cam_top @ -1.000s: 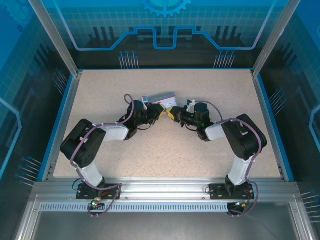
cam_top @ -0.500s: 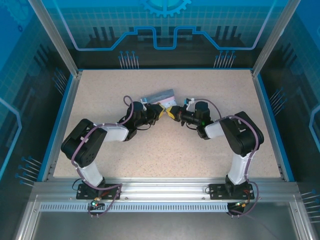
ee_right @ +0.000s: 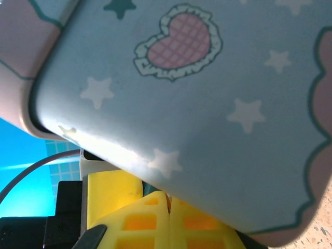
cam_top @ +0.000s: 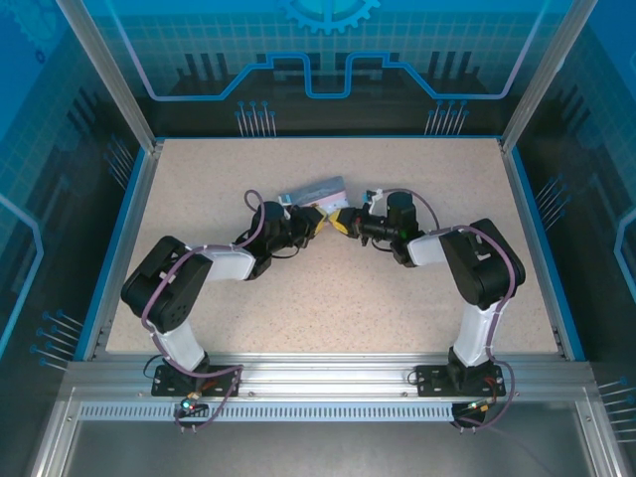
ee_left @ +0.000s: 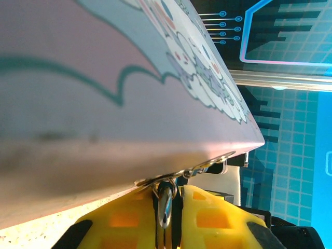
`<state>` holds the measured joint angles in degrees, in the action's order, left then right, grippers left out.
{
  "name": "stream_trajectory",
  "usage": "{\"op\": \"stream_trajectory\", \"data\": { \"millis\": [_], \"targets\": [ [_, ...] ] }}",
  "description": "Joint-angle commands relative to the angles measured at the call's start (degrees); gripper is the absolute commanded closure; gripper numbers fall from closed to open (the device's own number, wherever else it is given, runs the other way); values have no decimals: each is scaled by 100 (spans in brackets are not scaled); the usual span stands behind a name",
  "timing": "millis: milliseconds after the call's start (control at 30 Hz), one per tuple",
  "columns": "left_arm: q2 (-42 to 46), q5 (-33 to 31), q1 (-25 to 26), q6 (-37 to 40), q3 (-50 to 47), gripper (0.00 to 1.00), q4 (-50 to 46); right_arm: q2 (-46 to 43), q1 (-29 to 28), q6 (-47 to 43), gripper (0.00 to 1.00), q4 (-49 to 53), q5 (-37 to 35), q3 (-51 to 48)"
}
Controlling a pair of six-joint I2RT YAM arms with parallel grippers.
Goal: Unlock the padlock with the key
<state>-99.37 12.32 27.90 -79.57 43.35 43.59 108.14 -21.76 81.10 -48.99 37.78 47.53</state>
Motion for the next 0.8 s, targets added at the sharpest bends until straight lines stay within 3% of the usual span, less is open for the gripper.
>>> {"op": "stream_trajectory", "data": {
  "millis": [0,133,533,767],
  "targets": [
    [337,1030,303,82,248,100,213,60,-188,-205,100,299,-243,250],
    [387,803,295,165,236,100,-102,-5,-33,-58,100,100,-286,9],
    [485,275,228,353,301,100,-748,-521,154,-89,50,229,-351,-325],
    [445,259,199,395,367,100,-814,-1049,189,-427,34,701,-287,-723]
  ]
}}
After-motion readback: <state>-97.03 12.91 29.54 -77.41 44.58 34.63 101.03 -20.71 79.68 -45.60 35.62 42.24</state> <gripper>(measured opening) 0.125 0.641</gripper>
